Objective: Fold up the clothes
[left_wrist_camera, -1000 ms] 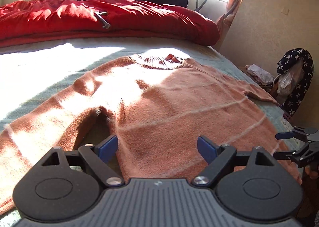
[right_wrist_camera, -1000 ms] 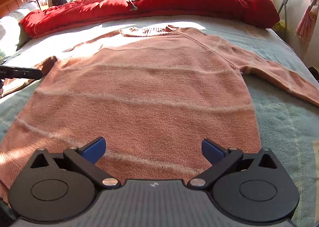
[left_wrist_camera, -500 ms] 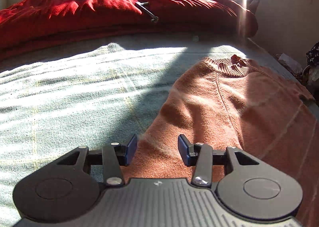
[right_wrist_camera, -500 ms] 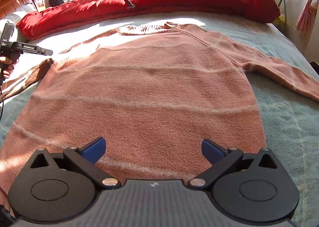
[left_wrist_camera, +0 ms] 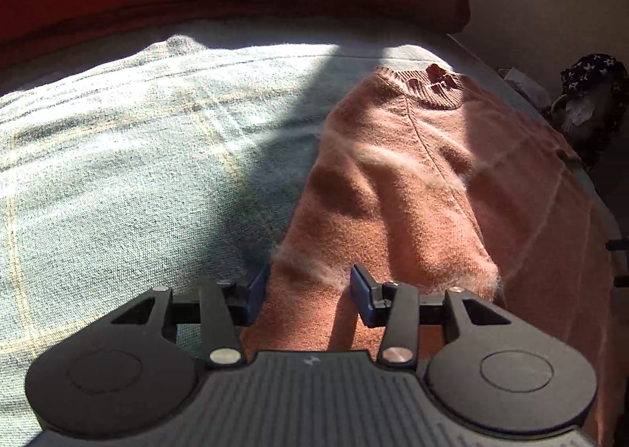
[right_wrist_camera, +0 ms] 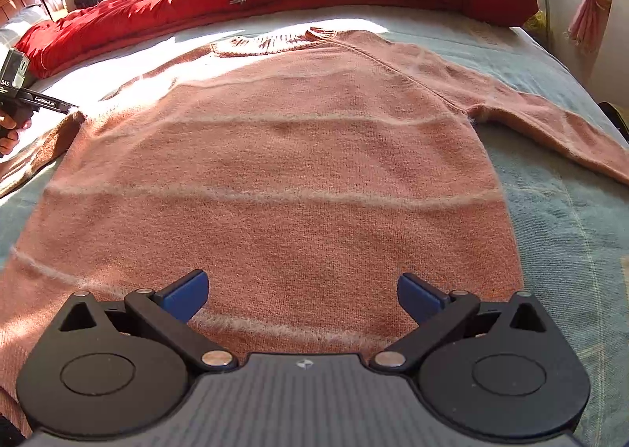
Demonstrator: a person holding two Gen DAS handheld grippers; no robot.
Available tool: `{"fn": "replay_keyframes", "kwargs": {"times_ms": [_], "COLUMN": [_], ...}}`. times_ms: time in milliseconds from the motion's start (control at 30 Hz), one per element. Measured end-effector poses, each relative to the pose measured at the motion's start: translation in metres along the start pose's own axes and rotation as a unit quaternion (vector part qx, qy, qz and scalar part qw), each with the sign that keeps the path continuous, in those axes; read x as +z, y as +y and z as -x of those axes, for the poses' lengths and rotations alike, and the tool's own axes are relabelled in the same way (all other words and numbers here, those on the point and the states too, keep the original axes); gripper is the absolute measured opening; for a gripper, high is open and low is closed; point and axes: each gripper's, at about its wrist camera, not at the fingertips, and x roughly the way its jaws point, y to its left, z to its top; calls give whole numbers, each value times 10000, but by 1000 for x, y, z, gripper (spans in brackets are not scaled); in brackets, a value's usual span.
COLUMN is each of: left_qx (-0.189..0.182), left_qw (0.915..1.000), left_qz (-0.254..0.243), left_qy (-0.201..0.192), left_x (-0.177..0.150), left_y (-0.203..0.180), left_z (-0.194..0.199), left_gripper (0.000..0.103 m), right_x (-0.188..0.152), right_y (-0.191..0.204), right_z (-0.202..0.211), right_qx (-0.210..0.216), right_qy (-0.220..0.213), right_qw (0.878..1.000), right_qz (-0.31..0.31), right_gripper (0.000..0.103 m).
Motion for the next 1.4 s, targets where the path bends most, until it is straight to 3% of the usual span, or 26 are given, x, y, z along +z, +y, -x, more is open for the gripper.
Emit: {"fn": "replay_keyframes", "kwargs": {"times_ms": [167,333,400,567,700,867,967,1067,1233,1367,1400], "left_qx": [-331,-418,-112,901,1535,1849,1854,1794,1769,1677,1661], "left_qw": [9993,9988,9997,9946,9849,9792,9806,9827,9836,9845,9846], "left_qz": [179,22,-18,-491,-791,-816,-631,-443,-215,-15,52], "left_qy": [61,238,216,148,-120,-187,58,-85,-271,-507,-542], "left_x": [2,0,0,2,11,19,11,6,4,-14,-20], "left_y": [6,-4,-8,-43,-59,-52,-44,-37,-29,-19,-16], "left_z": [-3,-2,-1,6,18,16,-5,-6,23,58,66], "left_gripper": [44,43,26,4,3,4,5,11,26,49,50], "right_x": [1,3,4,3,3,4,4,3,3,4,5], "right_y": [2,6,4,-3,-8,-5,-4,-4,-6,-7,-7], "right_z": [-4,-2,-1,-2,-4,-6,-7,-8,-7,-8,-9], "right_qx": [56,147,151,54,80,117,125,108,87,105,114], "right_qy": [16,-31,-49,-35,-32,-34,-20,-3,-8,-17,-14], "right_qw": [10000,9999,9999,9997,9991,9991,9991,9992,9991,9991,9991], "right_qz": [-59,-37,-59,-241,-420,-398,-393,-393,-417,-419,-399], "right_gripper": [103,103,103,103,103,103,103,103,103,103,103]}}
